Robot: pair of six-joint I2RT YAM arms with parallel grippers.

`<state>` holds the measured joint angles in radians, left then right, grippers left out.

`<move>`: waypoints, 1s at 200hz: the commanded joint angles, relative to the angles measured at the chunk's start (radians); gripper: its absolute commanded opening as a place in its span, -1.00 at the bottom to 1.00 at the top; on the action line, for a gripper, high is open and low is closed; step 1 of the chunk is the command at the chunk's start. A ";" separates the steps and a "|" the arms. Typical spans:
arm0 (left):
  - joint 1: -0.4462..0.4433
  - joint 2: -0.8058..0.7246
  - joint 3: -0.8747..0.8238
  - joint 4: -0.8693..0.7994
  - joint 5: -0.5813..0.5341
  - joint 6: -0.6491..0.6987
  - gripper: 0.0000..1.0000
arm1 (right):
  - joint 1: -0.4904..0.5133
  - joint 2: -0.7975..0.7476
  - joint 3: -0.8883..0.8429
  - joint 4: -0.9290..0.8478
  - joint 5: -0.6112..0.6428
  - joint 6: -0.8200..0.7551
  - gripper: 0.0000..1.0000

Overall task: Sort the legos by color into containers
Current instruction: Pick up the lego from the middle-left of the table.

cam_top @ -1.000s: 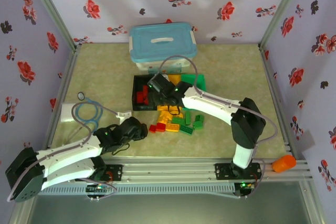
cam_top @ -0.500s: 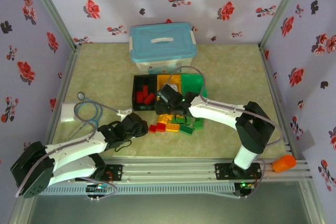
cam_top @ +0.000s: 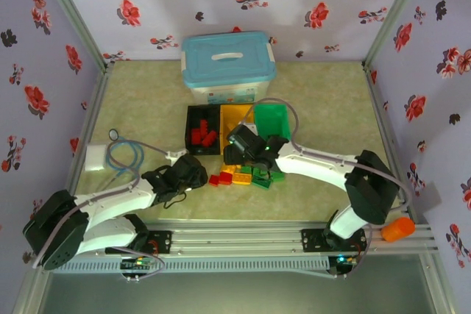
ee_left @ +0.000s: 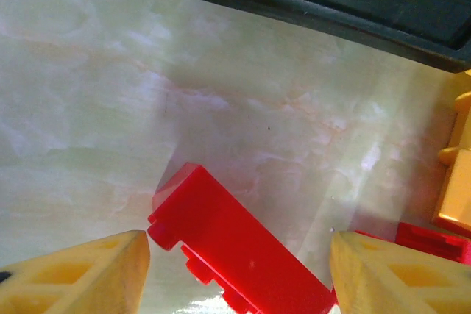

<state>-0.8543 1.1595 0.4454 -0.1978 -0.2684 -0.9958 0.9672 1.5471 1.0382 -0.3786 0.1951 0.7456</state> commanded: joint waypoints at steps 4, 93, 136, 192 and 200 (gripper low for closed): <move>0.009 0.039 0.042 0.027 0.010 0.029 0.19 | 0.008 -0.053 -0.036 0.026 0.046 0.034 0.47; 0.009 0.090 0.096 -0.023 -0.002 0.063 -0.40 | 0.008 -0.120 -0.120 0.044 0.075 0.063 0.44; 0.010 0.074 0.099 -0.042 -0.011 0.069 -0.62 | 0.008 -0.147 -0.153 0.053 0.087 0.074 0.42; 0.009 0.041 0.127 -0.089 -0.025 0.087 -0.68 | 0.008 -0.189 -0.196 0.062 0.100 0.090 0.40; 0.009 0.031 0.138 -0.099 -0.027 0.093 -0.68 | 0.008 -0.197 -0.202 0.063 0.102 0.092 0.40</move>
<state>-0.8505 1.2285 0.5331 -0.2493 -0.2623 -0.9344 0.9688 1.3853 0.8574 -0.3325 0.2596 0.8139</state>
